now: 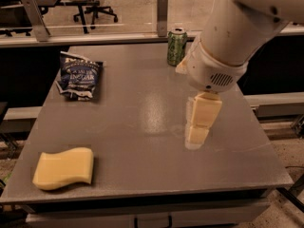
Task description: Pick sponge
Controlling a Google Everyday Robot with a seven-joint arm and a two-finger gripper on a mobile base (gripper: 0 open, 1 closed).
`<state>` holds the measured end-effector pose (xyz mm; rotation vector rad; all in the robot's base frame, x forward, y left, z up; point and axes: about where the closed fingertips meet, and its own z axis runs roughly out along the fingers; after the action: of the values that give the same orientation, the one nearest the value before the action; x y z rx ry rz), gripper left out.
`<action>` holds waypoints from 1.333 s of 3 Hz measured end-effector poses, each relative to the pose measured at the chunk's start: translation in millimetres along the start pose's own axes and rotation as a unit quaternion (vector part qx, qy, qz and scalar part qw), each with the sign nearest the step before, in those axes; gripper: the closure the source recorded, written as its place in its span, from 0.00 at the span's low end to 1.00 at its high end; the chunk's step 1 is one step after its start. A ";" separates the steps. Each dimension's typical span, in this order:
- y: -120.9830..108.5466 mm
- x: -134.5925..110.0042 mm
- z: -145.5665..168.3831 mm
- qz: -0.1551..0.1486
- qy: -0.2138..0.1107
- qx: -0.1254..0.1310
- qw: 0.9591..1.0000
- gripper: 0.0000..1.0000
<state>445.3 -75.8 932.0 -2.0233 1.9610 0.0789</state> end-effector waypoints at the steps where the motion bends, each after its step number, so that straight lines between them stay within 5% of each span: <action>1: 24.3 -58.3 37.4 -0.045 -0.033 -0.040 0.998 0.00; 3: 42.4 -126.6 85.0 -0.075 -0.085 -0.059 0.992 0.00; 4: 62.0 -163.0 112.7 -0.103 -0.105 -0.082 0.986 0.00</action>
Offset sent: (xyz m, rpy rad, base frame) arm -0.0304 0.1473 -0.0639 0.1151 0.0780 0.2100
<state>395.9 110.9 855.9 -2.2083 1.6573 0.4002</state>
